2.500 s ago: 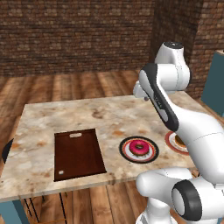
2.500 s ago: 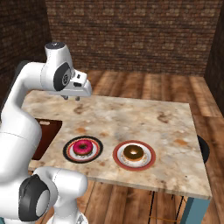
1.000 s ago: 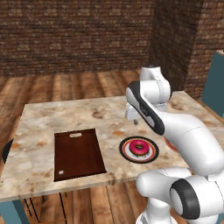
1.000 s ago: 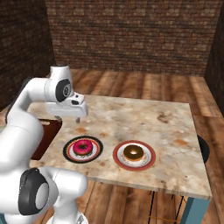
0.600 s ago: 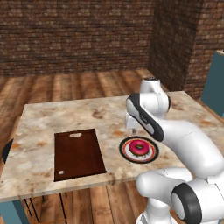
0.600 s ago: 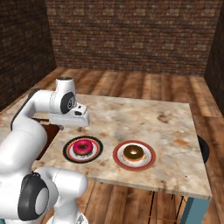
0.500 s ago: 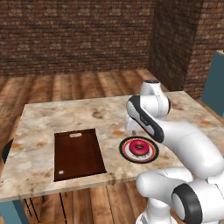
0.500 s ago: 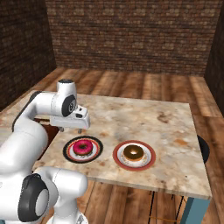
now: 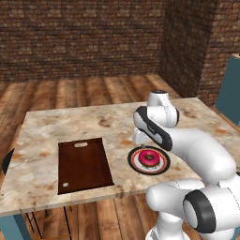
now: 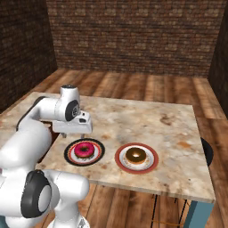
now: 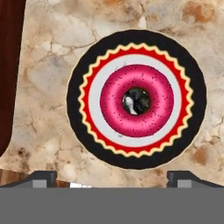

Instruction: Move the dessert items from the plates to the tray.

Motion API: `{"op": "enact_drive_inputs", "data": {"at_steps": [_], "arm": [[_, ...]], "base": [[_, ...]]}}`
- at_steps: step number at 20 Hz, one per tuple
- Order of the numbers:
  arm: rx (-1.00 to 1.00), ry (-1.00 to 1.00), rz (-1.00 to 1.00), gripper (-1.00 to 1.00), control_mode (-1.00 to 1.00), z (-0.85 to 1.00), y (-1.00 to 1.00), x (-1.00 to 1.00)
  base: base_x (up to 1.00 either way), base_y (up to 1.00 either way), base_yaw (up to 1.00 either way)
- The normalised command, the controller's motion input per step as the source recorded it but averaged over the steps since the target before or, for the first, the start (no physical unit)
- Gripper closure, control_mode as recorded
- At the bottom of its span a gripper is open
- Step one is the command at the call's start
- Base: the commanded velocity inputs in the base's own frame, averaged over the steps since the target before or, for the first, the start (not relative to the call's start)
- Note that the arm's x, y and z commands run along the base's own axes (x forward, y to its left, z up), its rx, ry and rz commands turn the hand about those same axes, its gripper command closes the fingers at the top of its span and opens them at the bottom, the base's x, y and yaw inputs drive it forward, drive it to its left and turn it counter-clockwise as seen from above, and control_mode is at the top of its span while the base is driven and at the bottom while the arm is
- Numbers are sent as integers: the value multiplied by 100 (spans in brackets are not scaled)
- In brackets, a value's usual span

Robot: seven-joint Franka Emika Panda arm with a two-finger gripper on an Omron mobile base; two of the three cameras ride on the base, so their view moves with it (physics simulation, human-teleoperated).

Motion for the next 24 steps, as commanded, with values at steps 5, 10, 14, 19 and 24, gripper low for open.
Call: {"op": "enact_drive_inputs", "data": {"at_steps": [5, 10, 14, 19, 24], "arm": [[-6, 9, 0, -100, -100, -5, 17, 38], [0, 0, 0, -100, -100, -19, 12, 17], [0, 0, 0, -100, -100, -33, 0, 1], [0, -1, 0, -100, -100, -47, 0, 1], [0, -1, 0, -100, -100, -30, 0, 0]], "base": [[0, 0, 0], [0, 0, 0], [0, 0, 0], [0, 0, 0], [0, 0, 0]]}}
